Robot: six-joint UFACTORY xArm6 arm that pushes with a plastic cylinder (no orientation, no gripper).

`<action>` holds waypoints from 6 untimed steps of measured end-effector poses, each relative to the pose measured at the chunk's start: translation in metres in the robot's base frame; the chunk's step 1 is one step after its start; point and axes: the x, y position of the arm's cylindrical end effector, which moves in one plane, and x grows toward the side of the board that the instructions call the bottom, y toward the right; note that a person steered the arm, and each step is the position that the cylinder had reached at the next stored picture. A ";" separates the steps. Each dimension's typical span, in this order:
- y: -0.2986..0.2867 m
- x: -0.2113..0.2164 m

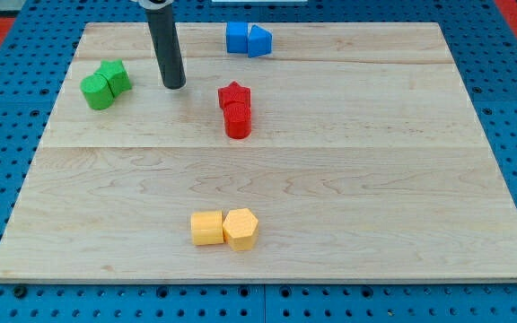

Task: Separate green blocks from each other

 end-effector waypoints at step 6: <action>-0.158 0.053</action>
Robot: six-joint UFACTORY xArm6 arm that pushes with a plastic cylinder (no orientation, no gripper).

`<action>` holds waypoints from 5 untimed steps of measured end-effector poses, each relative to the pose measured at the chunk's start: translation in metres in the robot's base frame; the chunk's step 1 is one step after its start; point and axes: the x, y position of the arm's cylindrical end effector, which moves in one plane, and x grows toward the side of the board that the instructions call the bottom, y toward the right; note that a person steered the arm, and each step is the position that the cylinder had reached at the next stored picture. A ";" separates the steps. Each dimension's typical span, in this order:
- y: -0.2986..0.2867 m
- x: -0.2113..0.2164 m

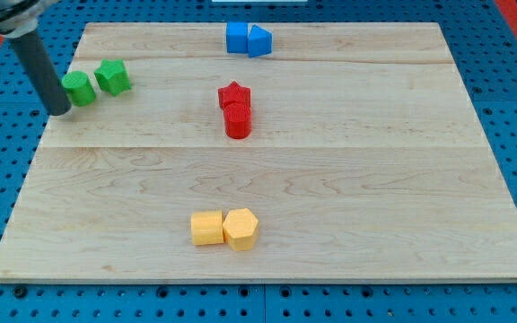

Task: Separate green blocks from each other

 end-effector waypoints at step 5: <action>0.106 -0.090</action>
